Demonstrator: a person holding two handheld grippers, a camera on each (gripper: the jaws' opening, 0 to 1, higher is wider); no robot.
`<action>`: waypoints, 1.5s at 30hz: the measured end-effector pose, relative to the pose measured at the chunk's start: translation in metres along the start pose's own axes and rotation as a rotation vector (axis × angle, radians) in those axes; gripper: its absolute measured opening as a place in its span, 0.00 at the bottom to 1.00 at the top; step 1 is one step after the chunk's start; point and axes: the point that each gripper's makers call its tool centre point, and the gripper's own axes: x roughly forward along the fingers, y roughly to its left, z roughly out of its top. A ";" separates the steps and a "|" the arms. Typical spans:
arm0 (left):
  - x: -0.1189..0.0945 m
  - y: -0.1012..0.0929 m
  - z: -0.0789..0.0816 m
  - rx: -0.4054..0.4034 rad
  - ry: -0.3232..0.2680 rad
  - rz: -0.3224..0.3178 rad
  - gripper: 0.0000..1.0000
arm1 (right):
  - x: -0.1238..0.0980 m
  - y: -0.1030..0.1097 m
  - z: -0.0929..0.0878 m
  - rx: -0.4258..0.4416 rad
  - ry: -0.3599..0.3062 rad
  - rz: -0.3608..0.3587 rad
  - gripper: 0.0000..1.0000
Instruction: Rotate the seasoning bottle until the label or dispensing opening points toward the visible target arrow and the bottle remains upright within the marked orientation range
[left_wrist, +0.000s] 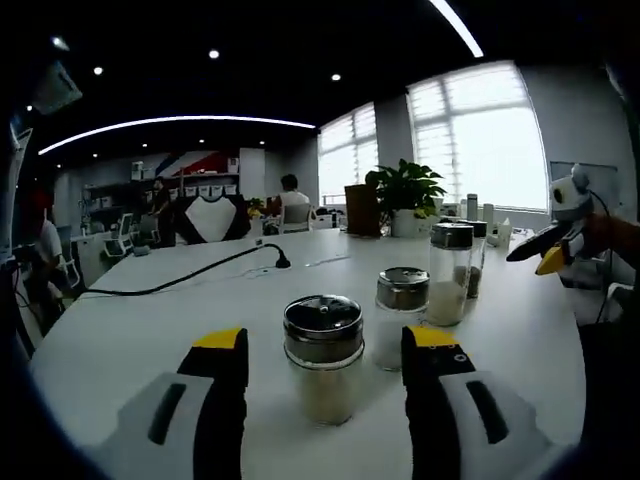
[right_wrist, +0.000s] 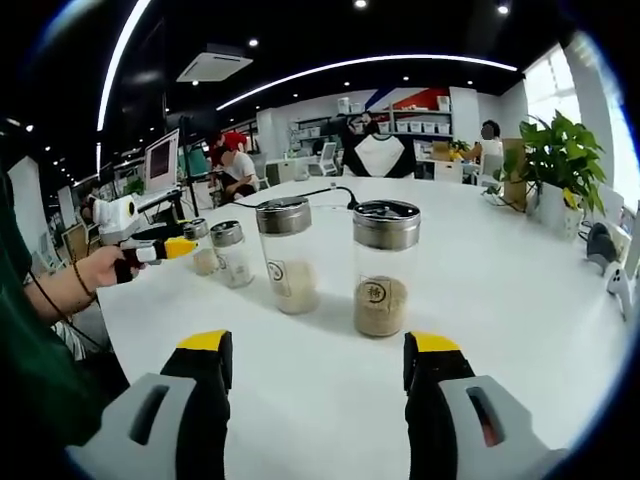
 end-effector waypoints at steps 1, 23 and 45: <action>0.000 0.001 -0.004 0.010 0.021 0.020 0.62 | 0.000 0.000 0.000 -0.002 -0.001 -0.001 0.70; 0.012 0.006 -0.009 -0.004 -0.019 0.214 0.52 | 0.000 -0.004 -0.003 0.017 0.003 -0.011 0.70; 0.012 0.001 -0.012 0.006 -0.013 0.189 0.35 | -0.001 -0.004 -0.001 0.003 0.001 -0.014 0.70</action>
